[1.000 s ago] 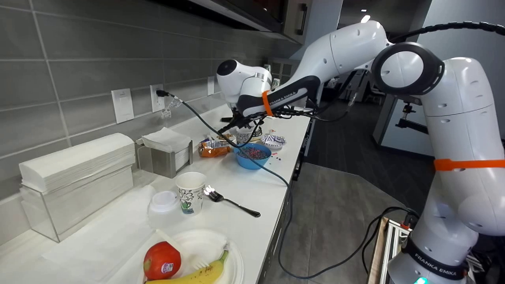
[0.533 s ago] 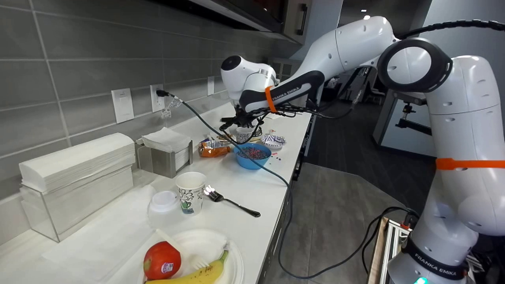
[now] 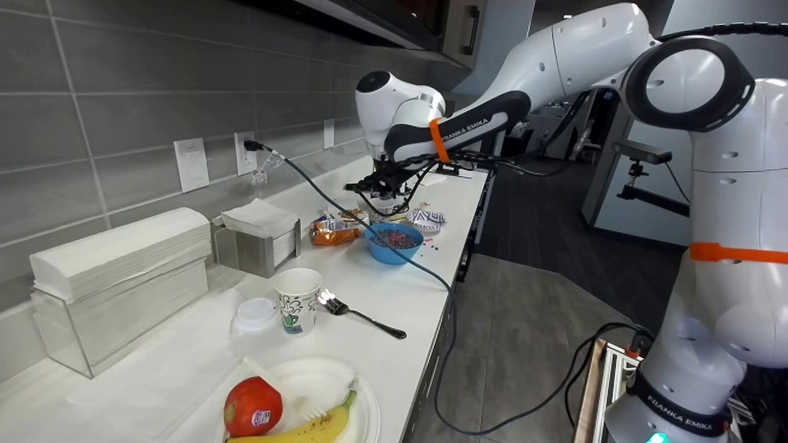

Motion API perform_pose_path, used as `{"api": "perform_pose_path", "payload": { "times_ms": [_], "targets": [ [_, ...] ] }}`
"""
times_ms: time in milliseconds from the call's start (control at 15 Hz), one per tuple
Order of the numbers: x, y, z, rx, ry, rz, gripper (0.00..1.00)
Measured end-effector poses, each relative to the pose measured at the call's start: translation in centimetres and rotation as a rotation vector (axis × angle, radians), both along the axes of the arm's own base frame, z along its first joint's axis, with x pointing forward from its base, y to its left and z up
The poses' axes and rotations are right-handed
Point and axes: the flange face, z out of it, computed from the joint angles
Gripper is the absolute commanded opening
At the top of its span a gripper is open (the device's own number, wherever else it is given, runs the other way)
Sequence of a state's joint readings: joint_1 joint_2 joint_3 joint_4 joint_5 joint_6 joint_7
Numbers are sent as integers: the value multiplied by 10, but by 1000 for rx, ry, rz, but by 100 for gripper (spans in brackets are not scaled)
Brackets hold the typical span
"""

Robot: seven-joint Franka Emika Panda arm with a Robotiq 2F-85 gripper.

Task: Take a scoop from the blue bowl using the spoon and empty it into the cup next to the blue bowl

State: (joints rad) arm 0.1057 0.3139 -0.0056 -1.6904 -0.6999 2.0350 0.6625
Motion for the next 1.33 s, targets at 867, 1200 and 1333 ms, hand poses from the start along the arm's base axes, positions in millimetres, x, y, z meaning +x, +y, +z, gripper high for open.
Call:
{"api": "perform_pose_path", "payload": {
  "times_ms": [867, 1200, 1333],
  "targets": [
    [-40, 2, -29, 245, 399, 121, 3],
    [-37, -20, -52, 272, 430, 76, 3],
    [-35, -26, -61, 275, 444, 71, 3]
  ]
}}
